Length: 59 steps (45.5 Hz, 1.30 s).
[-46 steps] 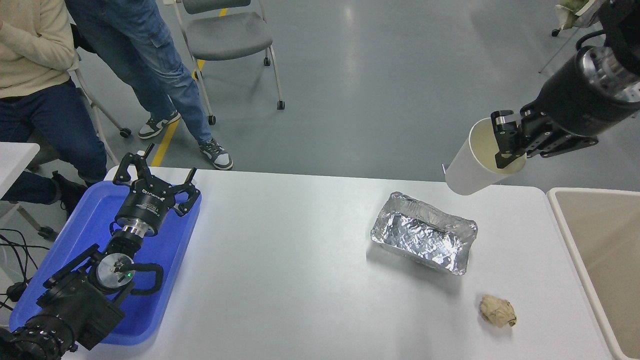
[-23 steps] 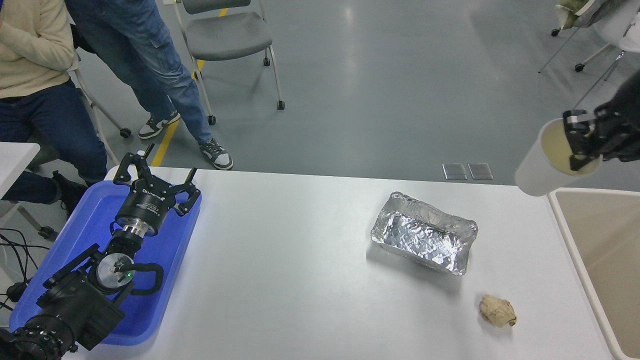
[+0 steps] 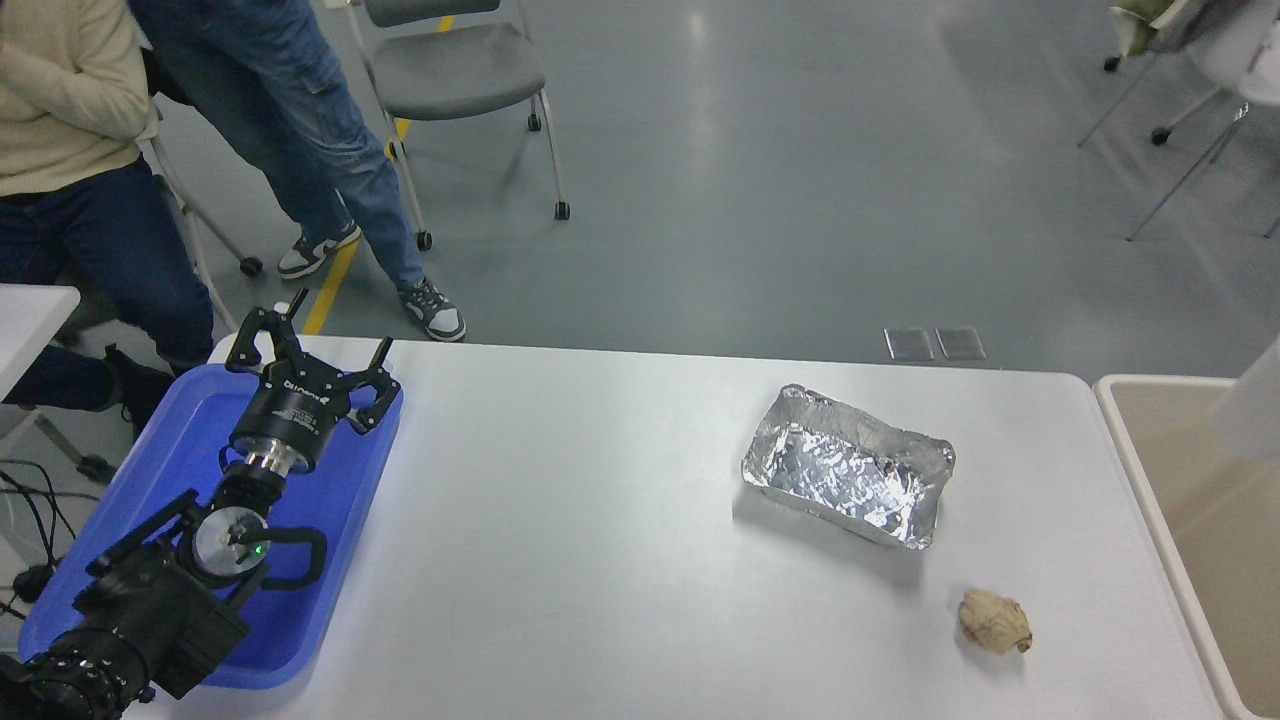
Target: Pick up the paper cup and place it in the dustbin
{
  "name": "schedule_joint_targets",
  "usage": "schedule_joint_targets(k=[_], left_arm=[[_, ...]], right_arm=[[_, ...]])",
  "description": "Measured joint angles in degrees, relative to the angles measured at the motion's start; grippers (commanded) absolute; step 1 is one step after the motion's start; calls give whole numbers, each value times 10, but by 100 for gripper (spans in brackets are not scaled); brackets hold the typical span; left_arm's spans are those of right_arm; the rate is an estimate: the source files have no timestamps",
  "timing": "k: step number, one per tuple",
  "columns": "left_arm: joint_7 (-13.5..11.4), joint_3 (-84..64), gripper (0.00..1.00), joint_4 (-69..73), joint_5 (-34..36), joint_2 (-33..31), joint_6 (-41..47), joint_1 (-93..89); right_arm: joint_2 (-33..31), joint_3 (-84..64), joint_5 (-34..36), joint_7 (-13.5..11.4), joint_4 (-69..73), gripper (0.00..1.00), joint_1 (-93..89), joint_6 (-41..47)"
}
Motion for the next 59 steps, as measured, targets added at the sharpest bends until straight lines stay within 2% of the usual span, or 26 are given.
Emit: schedule_joint_targets(k=[13, 20, 35, 44, 54, 59], left_arm=[[0, 0, 100, 0, 0, 0, 1, 0], [0, 0, 100, 0, 0, 0, 1, 0], [0, 0, 100, 0, 0, 0, 0, -1], [0, 0, 100, 0, 0, 0, 0, -1], [0, 0, 100, 0, 0, 0, 0, -1], [0, 0, 100, 0, 0, 0, 0, 0]], right_arm=[[-63, 9, -14, 0, -65, 0, -82, -2], [-103, 37, -15, 1, -101, 0, -139, -43], [-182, 234, -14, 1, -235, 0, -361, -113], [-187, 384, -15, -1, -358, 0, -548, -124], [-142, 505, -13, -7, -509, 0, -727, -130], [-116, 551, -11, -21, -572, 0, -793, -133]])
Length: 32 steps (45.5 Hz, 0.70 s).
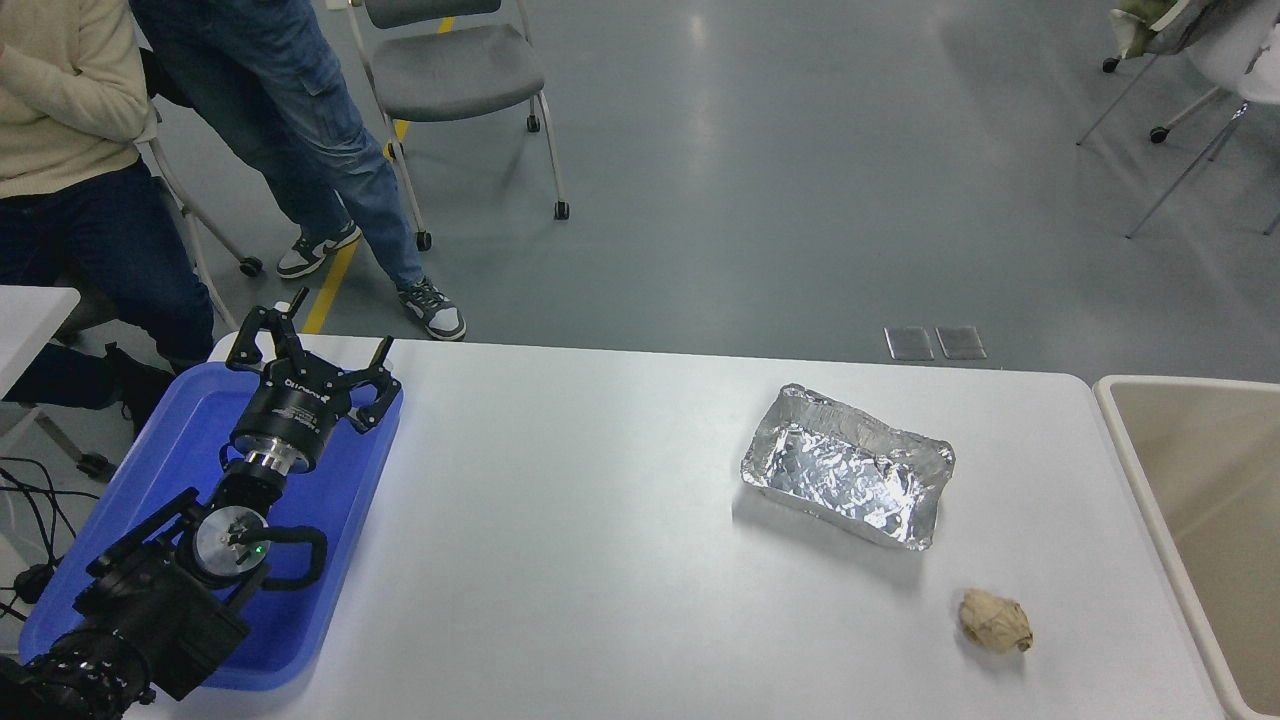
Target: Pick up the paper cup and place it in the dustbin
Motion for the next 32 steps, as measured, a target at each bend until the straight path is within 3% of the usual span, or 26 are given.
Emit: schedule_joint_targets(k=[12, 27, 28, 32], left_arm=[[0, 0, 100, 0, 0, 0, 0, 0], [0, 0, 100, 0, 0, 0, 0, 1], [0, 0, 100, 0, 1, 0, 0, 1], [0, 0, 100, 0, 1, 0, 0, 1]], right_arm=[[59, 80, 1, -33, -99, 0, -117, -47], [102, 106, 2, -47, -142, 0, -179, -111], [103, 107, 2, -47, -143, 2, -181, -113], [110, 110, 2, -48, -147, 61, -188, -128]])
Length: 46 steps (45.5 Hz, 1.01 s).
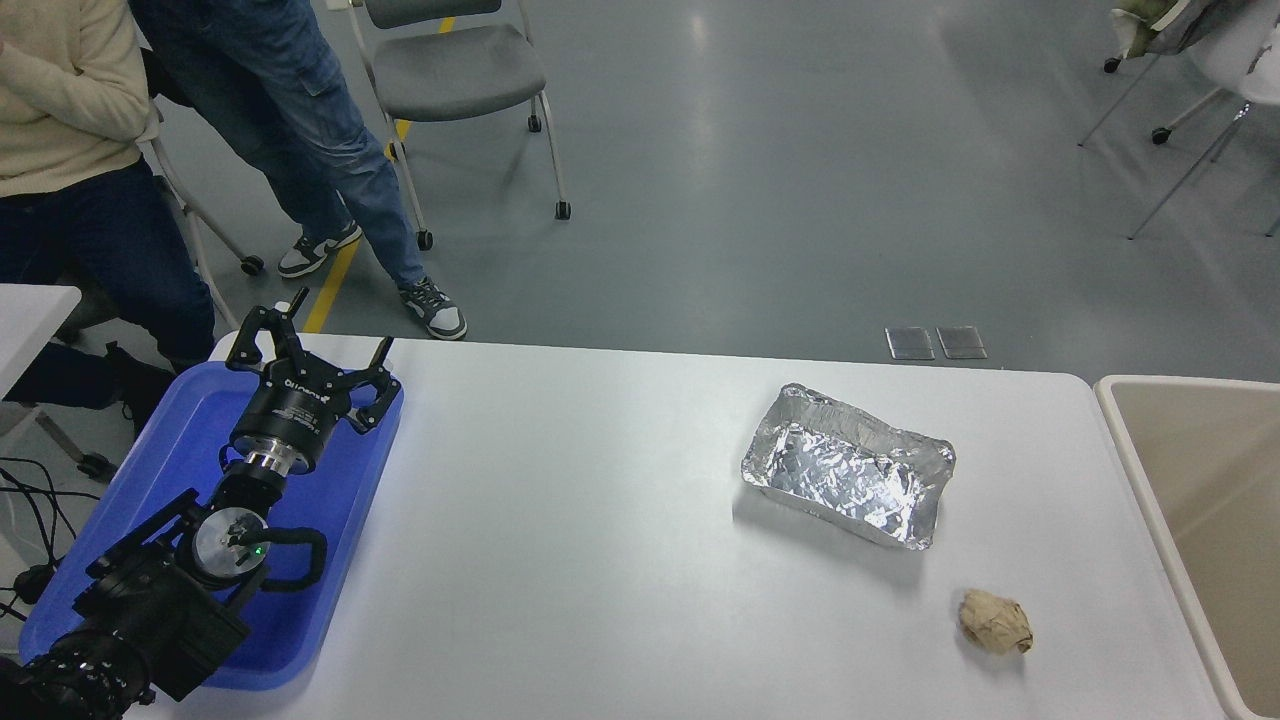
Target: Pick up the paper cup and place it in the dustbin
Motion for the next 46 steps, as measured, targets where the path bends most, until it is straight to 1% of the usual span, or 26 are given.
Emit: schedule_joint_targets(k=[2, 3, 4, 12, 18, 31, 46], left_arm=[[0, 0, 100, 0, 0, 0, 0, 0], [0, 0, 100, 0, 0, 0, 0, 0], [0, 0, 100, 0, 0, 0, 0, 0], [0, 0, 100, 0, 0, 0, 0, 0], [0, 0, 100, 0, 0, 0, 0, 0], [0, 0, 100, 0, 0, 0, 0, 0], [0, 0, 100, 0, 0, 0, 0, 0]], right_arm=[[2, 1, 0, 0, -1, 85, -2, -10], [3, 1, 0, 0, -2, 94, -4, -22], [4, 1, 0, 0, -2, 100, -5, -31], [23, 3, 0, -1, -5, 100, -24, -135], [34, 4, 0, 1, -6, 100, -38, -182], [41, 5, 1, 2, -6, 100, -45, -214], [42, 19, 1, 3, 2, 100, -31, -219]])
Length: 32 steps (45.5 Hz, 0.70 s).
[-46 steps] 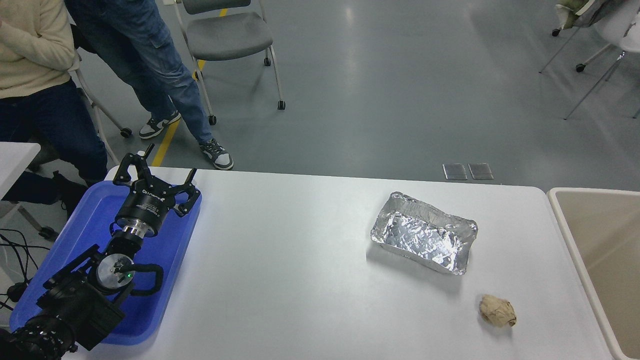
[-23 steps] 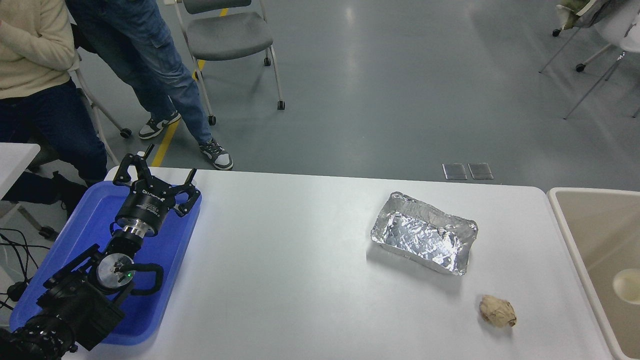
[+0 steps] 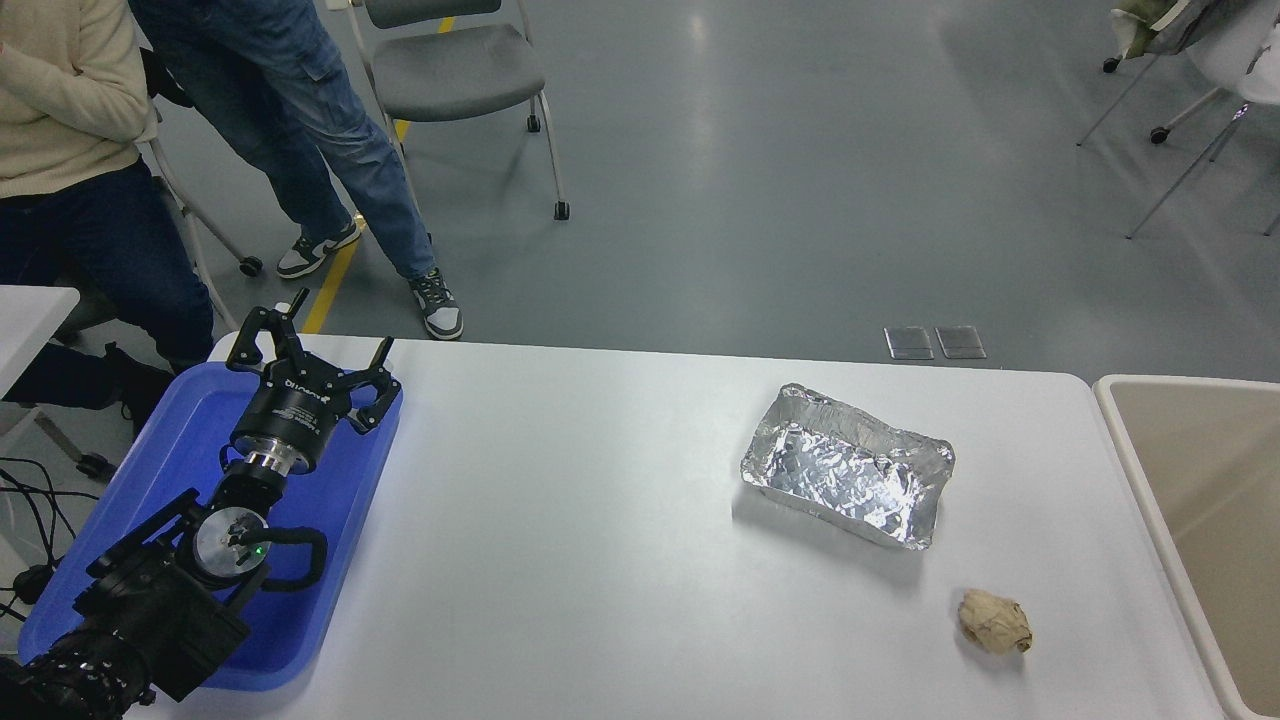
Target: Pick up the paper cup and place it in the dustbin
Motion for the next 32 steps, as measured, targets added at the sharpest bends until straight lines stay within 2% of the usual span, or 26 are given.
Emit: schedule_joint_targets(k=[11, 32], left_arm=[[0, 0, 100, 0, 0, 0, 0, -1], [0, -1, 100, 0, 0, 0, 0, -1]], right_arm=[[-20, 4, -3, 0, 49, 100, 27, 1], [-144, -57, -9, -3, 354, 100, 193, 0]])
